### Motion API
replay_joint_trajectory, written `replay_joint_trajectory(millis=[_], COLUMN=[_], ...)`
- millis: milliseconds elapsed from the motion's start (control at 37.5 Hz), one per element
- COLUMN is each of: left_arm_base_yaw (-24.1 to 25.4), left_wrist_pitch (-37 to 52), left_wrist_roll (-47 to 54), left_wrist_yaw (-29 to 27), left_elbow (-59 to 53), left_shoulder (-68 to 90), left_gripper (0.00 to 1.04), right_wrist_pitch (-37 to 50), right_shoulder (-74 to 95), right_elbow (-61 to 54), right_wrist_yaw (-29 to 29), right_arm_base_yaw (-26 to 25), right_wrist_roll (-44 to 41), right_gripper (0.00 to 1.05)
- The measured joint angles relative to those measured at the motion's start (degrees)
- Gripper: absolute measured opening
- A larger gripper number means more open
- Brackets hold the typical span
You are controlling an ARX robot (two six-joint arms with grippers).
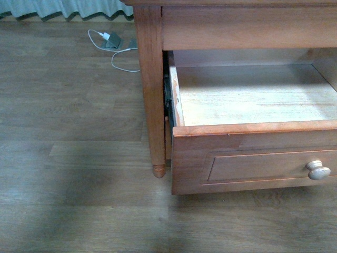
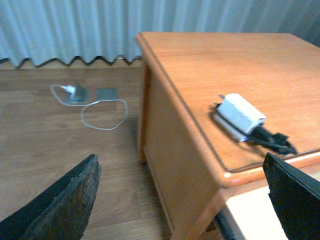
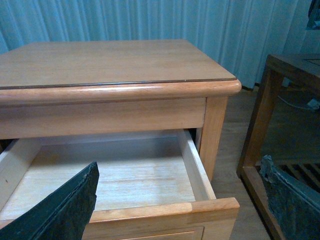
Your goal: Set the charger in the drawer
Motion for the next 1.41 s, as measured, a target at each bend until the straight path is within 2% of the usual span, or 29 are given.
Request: replay_joint_trajectory(millis=[133,426,560,986,1039,1279,1412], left_arm_base_yaw=[-3.1,-6.3,-7.3,-8.3,-8.5,-8.9,-9.3], left_wrist_pitch=[0.1,-0.2,-1.7,-7.2,-7.3,-7.2,-6.1], left_wrist_roll=[2.6,4.3,5.1,9.0,9.3,9.9,9.9], left_wrist_yaw=[3.0,1.3,3.6,2.4,2.1,1.4,2.6], left_elbow=[8.6,21.6,27.6,36.2,36.3,36.7,36.1], left_shoulder=[9.0,23.0,30.3,39.1,39.2,39.3,38.9], left_gripper=[0.98,0.98,0.98,0.98,0.93,0.56,0.52], right_wrist_pitch=[0.0,0.0,0.0,0.0,0.0,0.0,0.0], right_shoulder=[0.0,0.0,0.0,0.0,0.0,0.0,0.0], right_elbow=[0.0,0.0,0.0,0.0,0.0,0.0,0.0], right_wrist_yaw=[0.0,0.0,0.0,0.0,0.0,0.0,0.0], right_arm_base_yaw=[0.0,0.0,0.0,0.0,0.0,0.0,0.0], right_wrist_roll=[0.0,0.0,0.0,0.0,0.0,0.0,0.0], right_gripper=[0.96,0.96,0.96,0.96,0.96,0.96,0.96])
